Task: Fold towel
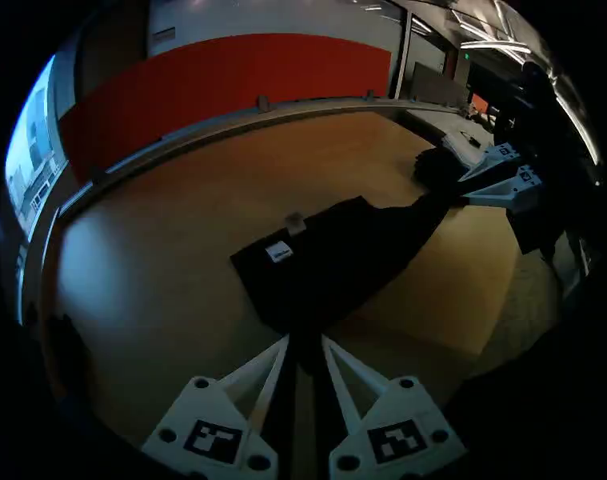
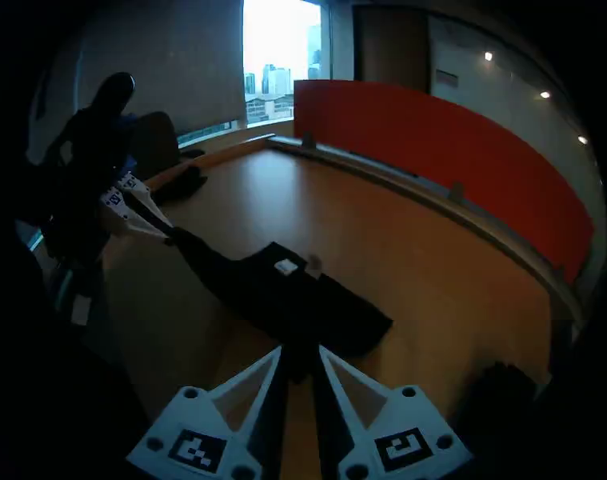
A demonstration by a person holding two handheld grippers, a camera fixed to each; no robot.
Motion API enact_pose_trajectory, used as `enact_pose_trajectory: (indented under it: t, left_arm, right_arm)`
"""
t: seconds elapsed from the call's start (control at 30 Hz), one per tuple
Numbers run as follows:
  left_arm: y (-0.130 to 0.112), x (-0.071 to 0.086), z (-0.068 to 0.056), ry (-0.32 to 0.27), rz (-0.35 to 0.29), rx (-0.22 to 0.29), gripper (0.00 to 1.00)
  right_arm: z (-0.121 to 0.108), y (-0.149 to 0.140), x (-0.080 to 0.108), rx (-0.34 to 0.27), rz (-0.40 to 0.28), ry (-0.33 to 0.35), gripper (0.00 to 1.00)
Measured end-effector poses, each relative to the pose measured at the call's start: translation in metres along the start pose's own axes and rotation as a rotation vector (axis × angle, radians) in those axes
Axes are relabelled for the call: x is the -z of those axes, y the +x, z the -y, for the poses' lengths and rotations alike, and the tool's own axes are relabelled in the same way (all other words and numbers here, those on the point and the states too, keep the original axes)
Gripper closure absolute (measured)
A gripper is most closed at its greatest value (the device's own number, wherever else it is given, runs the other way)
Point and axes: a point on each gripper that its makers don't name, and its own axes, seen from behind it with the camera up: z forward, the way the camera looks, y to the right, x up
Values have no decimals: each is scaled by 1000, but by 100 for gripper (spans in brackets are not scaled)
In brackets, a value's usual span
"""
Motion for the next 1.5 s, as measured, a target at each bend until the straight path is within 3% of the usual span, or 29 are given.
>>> enact_pose_trajectory:
  t: [0.57,0.87,1.2,1.5]
  left_arm:
    - [2,-7,0,-1,-3,7,88]
    - [4,-27,7,-1,5,8,88]
    - [7,-52,17,6,28,11,88]
    - [7,-66,24,12,42,11,88]
  right_arm:
    - [-1,-6,-6,6,19,5,83]
    - [-11,-16,-21,14,54,1,83]
    - [-26,-28,-41,-34,92,6,83]
    - [-34,-35,-54,-31,123,15,82]
